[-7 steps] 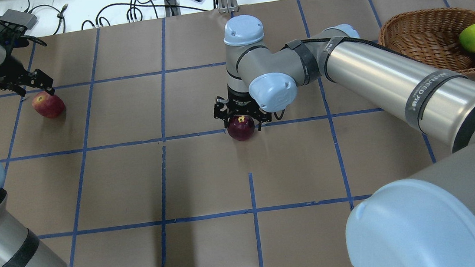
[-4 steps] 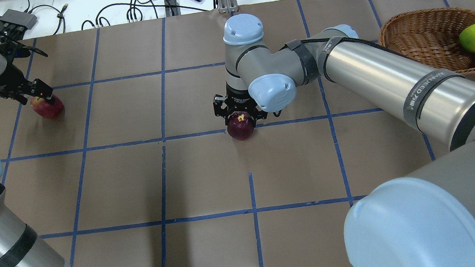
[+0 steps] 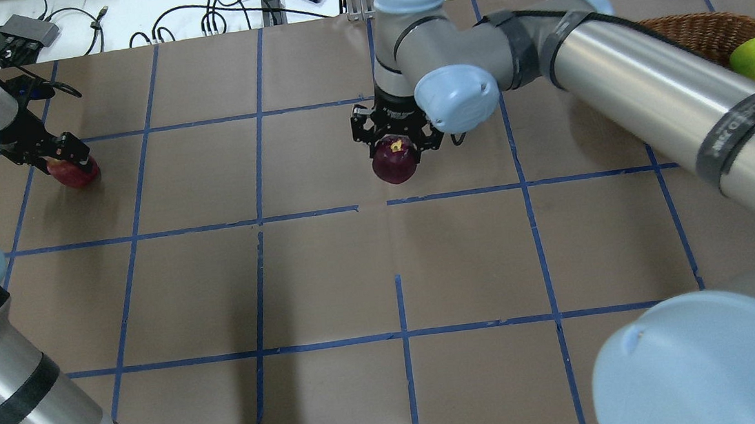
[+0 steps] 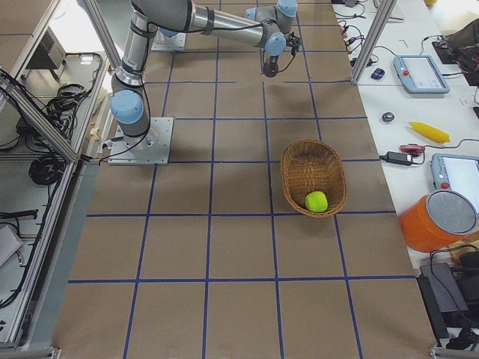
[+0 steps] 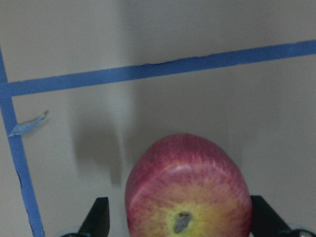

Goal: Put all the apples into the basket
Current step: 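Carry the purple apple into the basket while the left lifts the red apple, then lower the red apple mid-table and open the left gripper while the right releases, then move the right gripper over the red apple while the left withdraws, then grasp the red apple with the right gripper and lift it, then carry the red apple into the basket and open the right gripper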

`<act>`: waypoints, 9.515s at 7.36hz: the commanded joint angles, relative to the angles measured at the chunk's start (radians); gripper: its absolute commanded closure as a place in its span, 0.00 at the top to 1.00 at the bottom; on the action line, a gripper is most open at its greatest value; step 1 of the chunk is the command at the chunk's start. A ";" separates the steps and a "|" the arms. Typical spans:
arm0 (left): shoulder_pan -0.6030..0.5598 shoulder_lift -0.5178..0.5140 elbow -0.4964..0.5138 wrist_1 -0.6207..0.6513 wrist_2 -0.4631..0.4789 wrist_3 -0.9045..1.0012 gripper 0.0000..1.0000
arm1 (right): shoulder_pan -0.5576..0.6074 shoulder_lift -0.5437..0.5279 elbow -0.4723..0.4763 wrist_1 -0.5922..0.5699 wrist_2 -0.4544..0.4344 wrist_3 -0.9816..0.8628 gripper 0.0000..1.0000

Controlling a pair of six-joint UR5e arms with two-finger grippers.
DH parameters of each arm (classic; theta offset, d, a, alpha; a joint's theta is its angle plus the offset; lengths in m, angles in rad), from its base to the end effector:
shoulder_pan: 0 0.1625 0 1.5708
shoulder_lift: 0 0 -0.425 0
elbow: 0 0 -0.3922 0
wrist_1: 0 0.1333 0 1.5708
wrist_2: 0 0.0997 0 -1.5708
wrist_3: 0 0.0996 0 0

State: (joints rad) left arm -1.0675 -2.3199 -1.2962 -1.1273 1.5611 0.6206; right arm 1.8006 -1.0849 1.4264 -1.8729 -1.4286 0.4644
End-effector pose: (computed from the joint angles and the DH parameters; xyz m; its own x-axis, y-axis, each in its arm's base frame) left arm 0.2368 -0.7085 0.1919 -0.9928 0.1166 0.0259 0.1171 0.9929 0.0196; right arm 0.2947 -0.6127 0.3045 -0.9649 0.2390 -0.1090 0.2288 0.9685 0.0986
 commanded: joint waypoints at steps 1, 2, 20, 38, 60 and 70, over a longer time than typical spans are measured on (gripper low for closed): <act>0.001 -0.004 -0.002 -0.002 -0.003 -0.002 0.77 | -0.210 -0.039 -0.136 0.203 -0.045 -0.193 0.00; 0.001 -0.006 -0.002 -0.002 -0.001 -0.002 0.68 | -0.302 -0.032 -0.165 0.210 -0.111 -0.293 0.00; -0.717 0.275 -0.235 -0.027 -0.053 -1.171 0.09 | -0.692 0.209 -0.172 -0.071 -0.228 -0.935 1.00; -0.564 0.738 -0.261 -0.566 -0.052 -0.863 1.00 | -0.025 -0.059 -0.014 0.145 -0.016 -0.185 1.00; -0.509 0.792 -0.276 -0.493 -0.055 -0.594 1.00 | -0.376 -0.033 -0.184 0.241 -0.206 -0.428 0.00; -0.509 0.794 -0.276 -0.493 -0.053 -0.594 1.00 | -0.590 0.194 -0.164 0.023 -0.213 -0.721 0.55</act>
State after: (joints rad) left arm -1.5769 -1.5266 -1.5723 -1.6199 1.5078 0.0261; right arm 1.2112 -0.8978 1.2624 -1.8495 -1.6409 -0.2562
